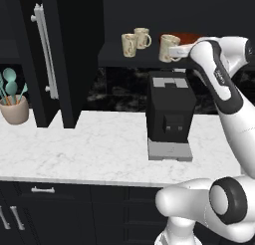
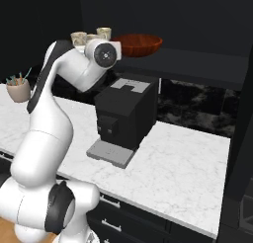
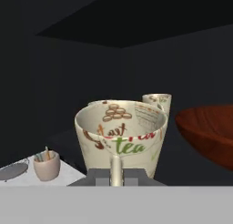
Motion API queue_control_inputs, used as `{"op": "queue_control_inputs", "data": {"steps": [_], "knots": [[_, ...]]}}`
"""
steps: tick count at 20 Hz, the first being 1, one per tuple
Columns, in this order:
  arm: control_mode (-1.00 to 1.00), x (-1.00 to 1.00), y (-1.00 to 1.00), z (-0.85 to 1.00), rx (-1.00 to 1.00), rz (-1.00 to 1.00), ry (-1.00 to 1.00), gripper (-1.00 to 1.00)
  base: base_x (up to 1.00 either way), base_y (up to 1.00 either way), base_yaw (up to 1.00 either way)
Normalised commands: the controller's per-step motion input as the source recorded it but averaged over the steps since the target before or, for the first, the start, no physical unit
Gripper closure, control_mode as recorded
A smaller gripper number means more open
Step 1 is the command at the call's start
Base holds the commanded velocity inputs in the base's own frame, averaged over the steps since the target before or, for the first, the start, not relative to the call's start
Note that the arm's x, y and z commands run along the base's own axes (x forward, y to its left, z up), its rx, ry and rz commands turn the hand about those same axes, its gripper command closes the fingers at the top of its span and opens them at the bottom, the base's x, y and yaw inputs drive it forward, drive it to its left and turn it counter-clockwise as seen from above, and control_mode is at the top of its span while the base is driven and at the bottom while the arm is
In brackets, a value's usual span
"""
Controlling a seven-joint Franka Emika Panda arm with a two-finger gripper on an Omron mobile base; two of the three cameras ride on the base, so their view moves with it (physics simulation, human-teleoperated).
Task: Gather all objects into one cabinet and sort the glasses and bowls to opposite sides.
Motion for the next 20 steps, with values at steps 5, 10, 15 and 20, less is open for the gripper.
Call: {"op": "queue_control_inputs", "data": {"steps": [5, 10, 15, 20], "knots": [[-1.0, 0.38, 0.05, 0.0, 0.0, 0.0, 0.06, 1.0, 0.0, 0.0, 0.0], [-1.0, 0.4, 0.07, 0.0, -0.01, 0.0, 0.04, 1.0, 0.0, 0.0, 0.0], [-1.0, 0.35, 0.11, 0.0, 0.0, 0.0, 0.0, 1.0, 0.0, 0.0, 0.0], [-1.0, 0.32, 0.2, 0.0, -0.01, 0.0, 0.0, 1.0, 0.0, 0.0, 0.0]]}}
